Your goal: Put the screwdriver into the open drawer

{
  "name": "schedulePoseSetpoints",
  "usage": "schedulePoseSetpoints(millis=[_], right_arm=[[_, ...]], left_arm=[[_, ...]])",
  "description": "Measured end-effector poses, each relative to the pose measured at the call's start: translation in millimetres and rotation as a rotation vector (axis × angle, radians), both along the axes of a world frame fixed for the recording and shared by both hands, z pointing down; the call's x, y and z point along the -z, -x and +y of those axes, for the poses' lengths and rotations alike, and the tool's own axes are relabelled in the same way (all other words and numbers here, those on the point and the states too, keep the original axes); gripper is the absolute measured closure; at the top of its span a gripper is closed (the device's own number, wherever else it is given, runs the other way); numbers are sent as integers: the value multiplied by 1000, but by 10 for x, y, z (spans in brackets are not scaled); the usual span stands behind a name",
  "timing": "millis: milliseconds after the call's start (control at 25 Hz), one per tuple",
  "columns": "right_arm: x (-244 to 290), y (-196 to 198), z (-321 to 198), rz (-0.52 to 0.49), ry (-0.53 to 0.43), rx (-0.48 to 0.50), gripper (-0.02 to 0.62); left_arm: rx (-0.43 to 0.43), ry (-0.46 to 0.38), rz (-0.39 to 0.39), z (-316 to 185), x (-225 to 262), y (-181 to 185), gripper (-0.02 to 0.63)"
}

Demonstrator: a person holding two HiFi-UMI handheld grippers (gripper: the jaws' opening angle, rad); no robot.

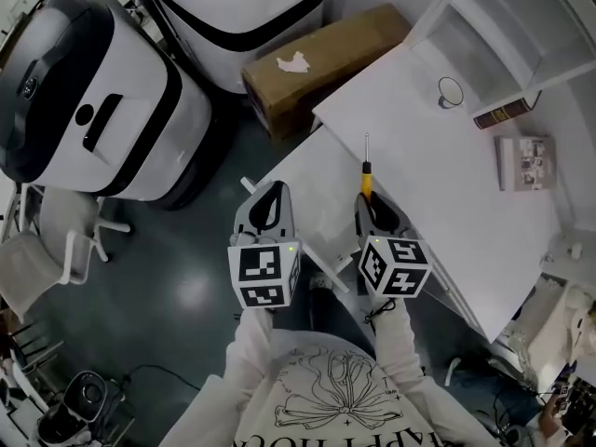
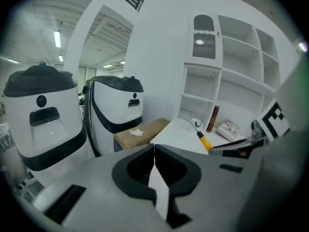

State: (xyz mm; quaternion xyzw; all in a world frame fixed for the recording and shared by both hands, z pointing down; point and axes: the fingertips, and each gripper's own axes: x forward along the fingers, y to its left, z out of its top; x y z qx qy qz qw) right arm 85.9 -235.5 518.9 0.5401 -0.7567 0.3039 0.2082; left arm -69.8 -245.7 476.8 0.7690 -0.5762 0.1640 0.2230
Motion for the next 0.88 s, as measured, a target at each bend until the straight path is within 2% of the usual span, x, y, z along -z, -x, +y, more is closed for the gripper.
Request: schedulePoseSetpoints(millis=[880], right_arm=[[-1384,134,34,45,263,85,523]], left_arm=[[15,177,-3,-100,-941,59,600]])
